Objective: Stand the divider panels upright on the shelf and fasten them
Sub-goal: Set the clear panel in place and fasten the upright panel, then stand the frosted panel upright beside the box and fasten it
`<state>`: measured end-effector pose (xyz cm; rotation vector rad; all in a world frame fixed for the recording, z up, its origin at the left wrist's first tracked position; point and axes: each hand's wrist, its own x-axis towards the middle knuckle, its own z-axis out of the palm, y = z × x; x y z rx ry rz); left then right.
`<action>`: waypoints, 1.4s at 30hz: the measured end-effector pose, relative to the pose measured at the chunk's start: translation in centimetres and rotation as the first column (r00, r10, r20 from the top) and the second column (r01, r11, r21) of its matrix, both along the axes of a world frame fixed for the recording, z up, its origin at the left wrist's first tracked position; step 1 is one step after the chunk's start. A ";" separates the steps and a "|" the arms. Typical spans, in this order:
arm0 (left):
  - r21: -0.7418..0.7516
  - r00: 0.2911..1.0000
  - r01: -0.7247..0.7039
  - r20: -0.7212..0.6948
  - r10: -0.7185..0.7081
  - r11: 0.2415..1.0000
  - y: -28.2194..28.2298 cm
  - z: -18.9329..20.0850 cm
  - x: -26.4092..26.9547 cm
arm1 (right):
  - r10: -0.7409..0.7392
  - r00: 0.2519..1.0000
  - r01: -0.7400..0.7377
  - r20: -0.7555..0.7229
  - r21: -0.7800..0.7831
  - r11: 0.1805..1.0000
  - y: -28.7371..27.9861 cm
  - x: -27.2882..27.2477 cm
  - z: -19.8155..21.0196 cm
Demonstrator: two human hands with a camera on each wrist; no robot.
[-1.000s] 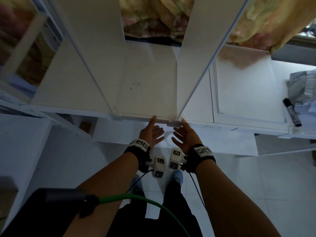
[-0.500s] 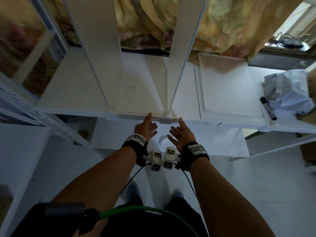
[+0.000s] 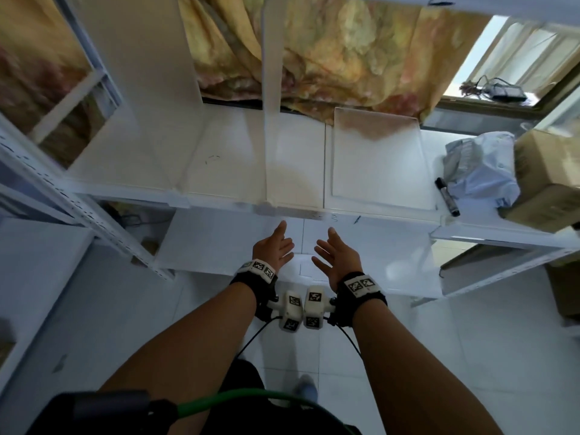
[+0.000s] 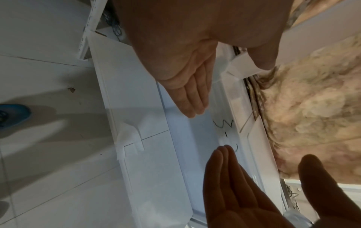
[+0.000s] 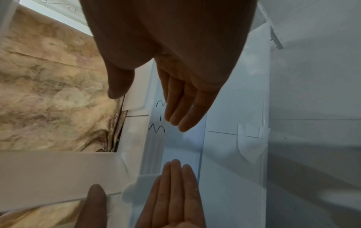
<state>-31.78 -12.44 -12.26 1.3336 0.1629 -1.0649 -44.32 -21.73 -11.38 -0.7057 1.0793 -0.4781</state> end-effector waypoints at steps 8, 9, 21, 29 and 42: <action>0.007 0.999 0.030 0.039 -0.030 1.000 -1.6 -0.3 -2.8 | -0.016 1.000 0.016 0.000 -0.022 1.000 -0.9 -3.2 -0.4; 0.008 0.998 0.041 0.051 -0.042 0.999 -1.9 -0.3 -2.9 | -0.018 1.000 0.018 -0.002 -0.024 1.000 -0.9 -3.3 -0.4; -0.075 0.971 0.206 0.140 -0.194 0.976 -8.4 0.9 -3.5 | -0.134 0.990 0.131 -0.033 -0.095 0.987 -5.1 -4.0 1.7; -0.073 0.955 0.270 0.152 -0.257 0.960 -13.8 1.0 -6.1 | -0.192 0.980 0.186 -0.058 -0.085 0.979 -9.7 -7.0 1.2; -0.013 0.977 0.204 0.067 -0.203 0.979 -26.6 -0.1 -16.7 | -0.291 0.938 0.295 -0.188 -0.007 0.956 -23.7 -17.5 -1.4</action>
